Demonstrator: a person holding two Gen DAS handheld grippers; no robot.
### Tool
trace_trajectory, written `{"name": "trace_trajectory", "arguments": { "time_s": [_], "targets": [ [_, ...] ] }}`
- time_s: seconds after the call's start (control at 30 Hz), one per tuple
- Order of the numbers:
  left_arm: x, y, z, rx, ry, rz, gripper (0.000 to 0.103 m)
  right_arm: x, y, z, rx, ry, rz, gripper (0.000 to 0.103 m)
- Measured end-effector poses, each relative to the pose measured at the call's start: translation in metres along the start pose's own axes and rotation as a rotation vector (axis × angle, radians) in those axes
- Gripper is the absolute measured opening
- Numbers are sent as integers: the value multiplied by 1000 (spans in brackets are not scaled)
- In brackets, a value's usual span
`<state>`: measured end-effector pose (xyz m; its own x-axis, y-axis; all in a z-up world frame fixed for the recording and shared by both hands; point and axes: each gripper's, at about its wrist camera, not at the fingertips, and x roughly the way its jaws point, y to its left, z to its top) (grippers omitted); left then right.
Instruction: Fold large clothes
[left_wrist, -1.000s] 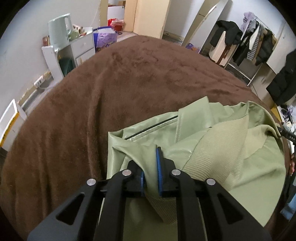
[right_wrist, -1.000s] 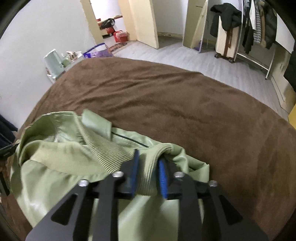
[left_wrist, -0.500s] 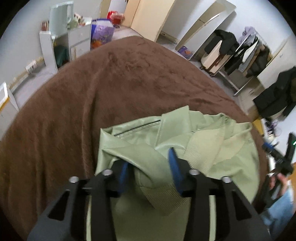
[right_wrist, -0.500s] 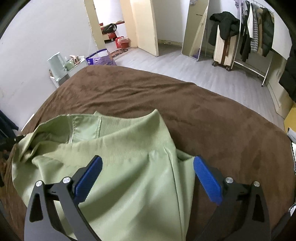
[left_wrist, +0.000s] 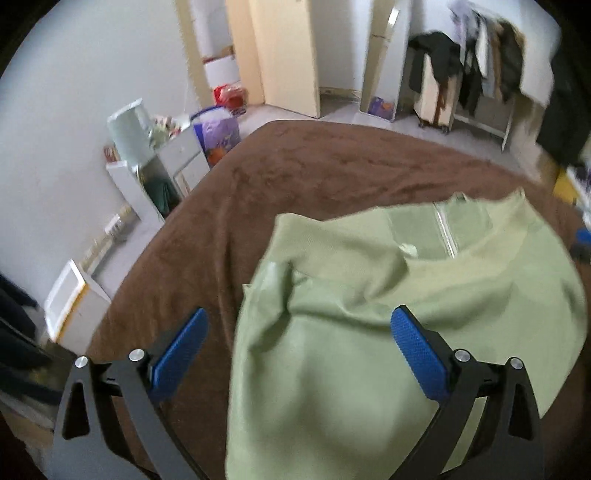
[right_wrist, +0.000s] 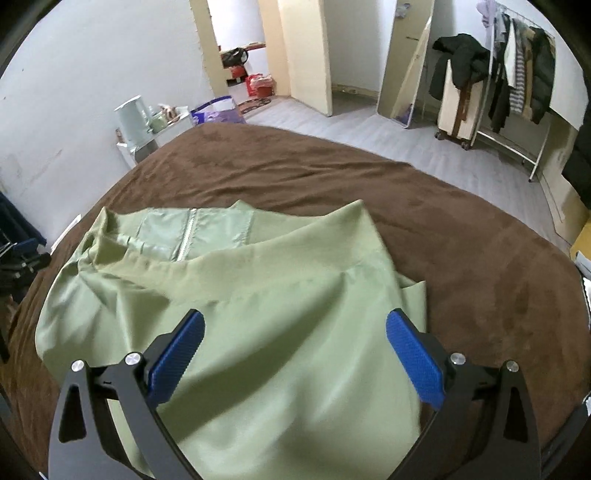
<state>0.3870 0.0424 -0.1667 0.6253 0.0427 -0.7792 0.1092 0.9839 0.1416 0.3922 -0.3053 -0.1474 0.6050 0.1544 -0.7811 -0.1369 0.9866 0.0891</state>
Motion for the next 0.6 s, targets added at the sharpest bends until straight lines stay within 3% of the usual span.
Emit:
{"name": "trace_trajectory", "arguments": {
  "time_s": [0.13, 0.2, 0.6],
  "targets": [
    [20, -33, -3, 106, 33, 39, 97, 15, 14, -2, -31, 25, 4, 97],
    [30, -39, -7, 109, 54, 4, 97, 24, 19, -1, -43, 35, -10, 97],
    [66, -43, -14, 78, 126, -26, 97, 66, 49, 3, -167, 68, -32, 97]
  ]
}}
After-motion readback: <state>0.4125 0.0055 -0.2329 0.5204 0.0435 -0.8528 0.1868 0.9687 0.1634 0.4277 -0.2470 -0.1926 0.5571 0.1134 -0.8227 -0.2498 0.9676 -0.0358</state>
